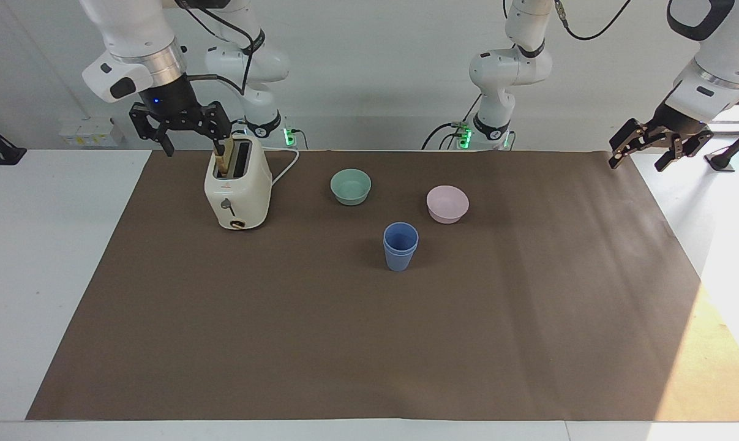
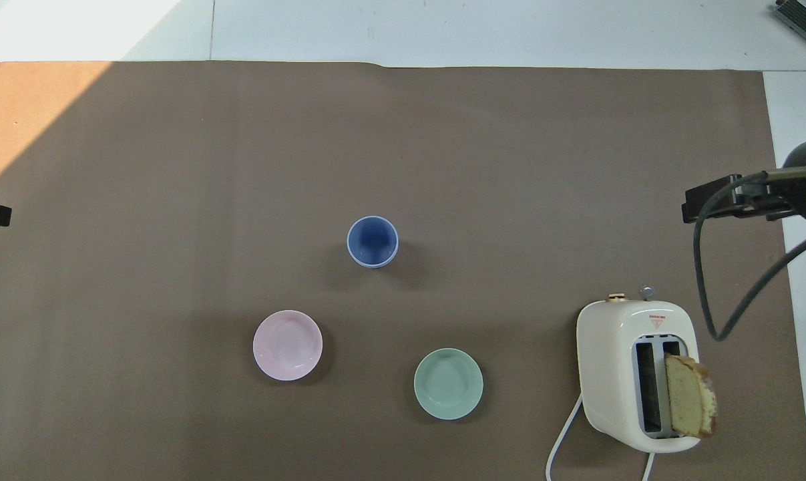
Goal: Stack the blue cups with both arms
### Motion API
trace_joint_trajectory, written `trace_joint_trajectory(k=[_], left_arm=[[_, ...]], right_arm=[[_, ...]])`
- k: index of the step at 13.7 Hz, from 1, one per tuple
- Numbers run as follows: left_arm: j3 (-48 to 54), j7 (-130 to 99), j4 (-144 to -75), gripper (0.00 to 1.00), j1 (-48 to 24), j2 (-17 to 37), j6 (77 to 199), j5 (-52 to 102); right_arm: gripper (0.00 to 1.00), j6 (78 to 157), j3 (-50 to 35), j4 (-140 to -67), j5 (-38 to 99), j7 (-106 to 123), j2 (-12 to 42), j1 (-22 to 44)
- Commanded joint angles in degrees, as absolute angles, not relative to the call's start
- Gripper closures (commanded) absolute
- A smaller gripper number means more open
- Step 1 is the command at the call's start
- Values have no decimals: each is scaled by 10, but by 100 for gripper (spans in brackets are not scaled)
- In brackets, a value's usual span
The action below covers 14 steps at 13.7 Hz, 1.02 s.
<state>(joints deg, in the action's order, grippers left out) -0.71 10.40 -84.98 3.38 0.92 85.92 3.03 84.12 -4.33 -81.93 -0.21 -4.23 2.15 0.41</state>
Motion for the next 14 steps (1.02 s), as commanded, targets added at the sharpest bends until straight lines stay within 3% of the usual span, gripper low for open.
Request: trace_joint_trajectory(k=[1,7,10,14], left_arm=[[14,105,-861,0,33,-31,843,24],[14,99,-860,0,33,-26,862,19],[11,101,-828,0,39,13,843,21],[11,98,-831,0,34,14,857,12]], right_arm=[[0,874,-48,-884,15,-34,-18,-5],[0,888,-48,-891,14,-33,-18,-16],[0,888,-48,-891,14,-33,-18,-16],[0,889,-48,-889,14,-33,-18,-15]])
